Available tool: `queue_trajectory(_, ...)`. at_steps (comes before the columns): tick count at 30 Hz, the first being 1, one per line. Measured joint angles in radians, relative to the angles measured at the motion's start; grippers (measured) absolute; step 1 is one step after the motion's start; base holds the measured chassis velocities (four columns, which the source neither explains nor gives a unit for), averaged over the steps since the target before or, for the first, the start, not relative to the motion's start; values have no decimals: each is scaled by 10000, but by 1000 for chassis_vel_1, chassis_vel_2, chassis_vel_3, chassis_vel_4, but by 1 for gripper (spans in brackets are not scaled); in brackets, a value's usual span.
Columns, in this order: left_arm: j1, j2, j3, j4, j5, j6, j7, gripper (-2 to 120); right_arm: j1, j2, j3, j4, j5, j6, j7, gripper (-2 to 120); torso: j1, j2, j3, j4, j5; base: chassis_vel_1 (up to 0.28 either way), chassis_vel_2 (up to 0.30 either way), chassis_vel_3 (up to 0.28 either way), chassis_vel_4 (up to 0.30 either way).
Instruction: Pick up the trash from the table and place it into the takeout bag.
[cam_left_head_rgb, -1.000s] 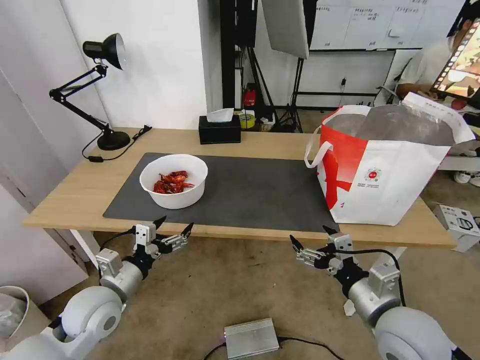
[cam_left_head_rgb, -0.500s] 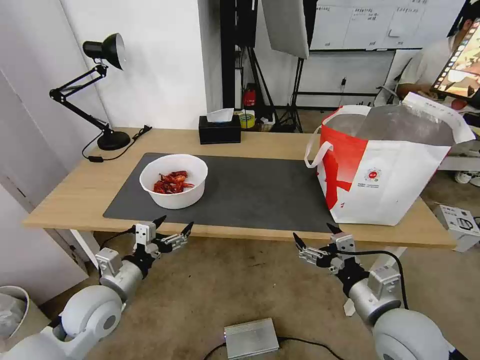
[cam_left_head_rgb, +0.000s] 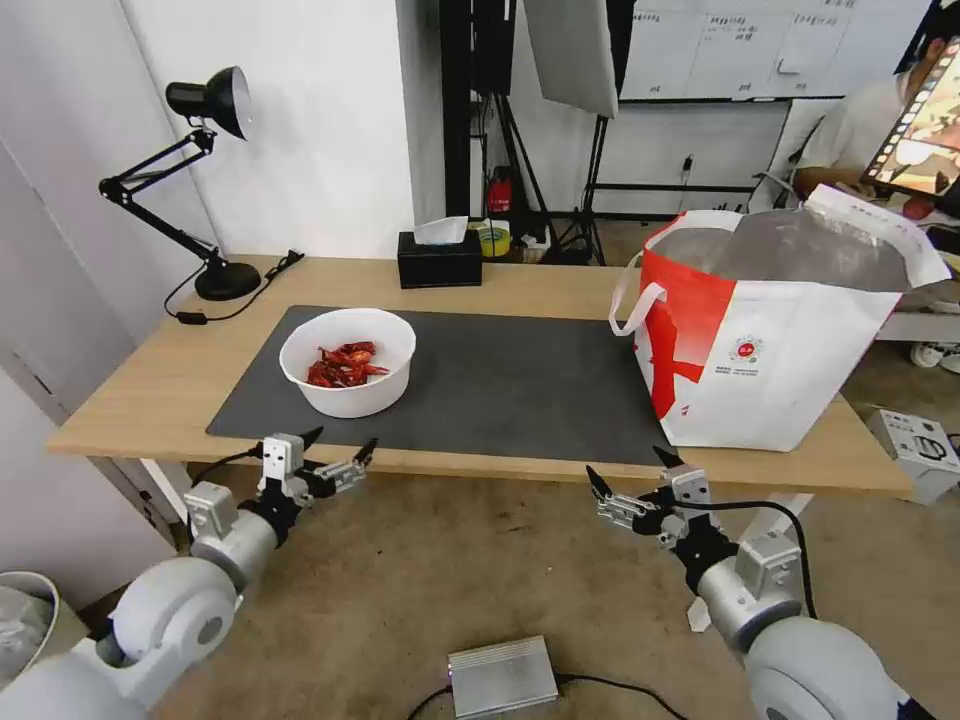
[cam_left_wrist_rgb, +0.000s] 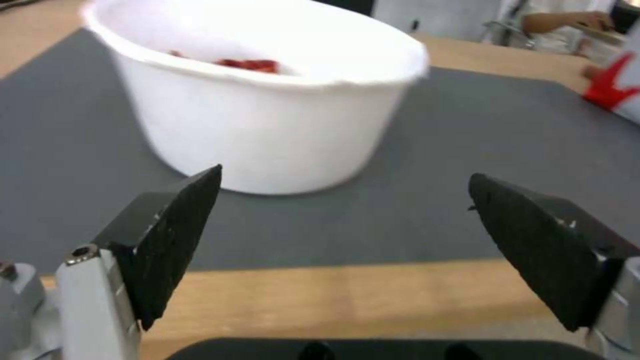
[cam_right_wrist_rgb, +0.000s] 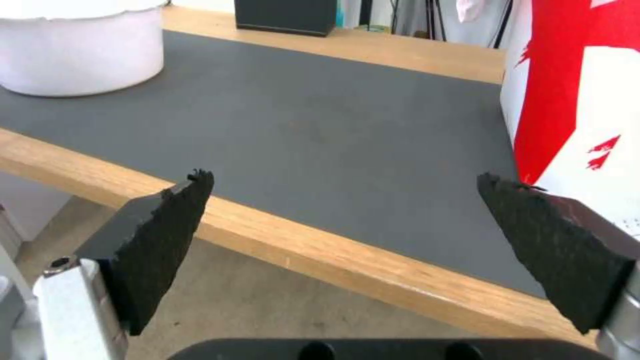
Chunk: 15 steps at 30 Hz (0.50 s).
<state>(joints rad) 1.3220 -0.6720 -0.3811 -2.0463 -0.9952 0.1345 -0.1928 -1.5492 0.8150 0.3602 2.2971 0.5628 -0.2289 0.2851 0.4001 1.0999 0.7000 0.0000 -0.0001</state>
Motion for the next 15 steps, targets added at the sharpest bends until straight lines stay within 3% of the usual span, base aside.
queue_trajectory(6, -112, 325, -436, -251, -1006, 383, -349, 100, 3, -1, 0, 0, 3, -3, -1, 100, 0, 0, 0, 0, 3, 0, 0, 0, 0)
queue_trajectory(15, -417, 459, -880, -672, -2782, 1312, -1831, 100, 4, -1, 0, 0, 10, -8, -5, 100, 0, 2, 0, 0, 1, 0, 0, 0, 0)
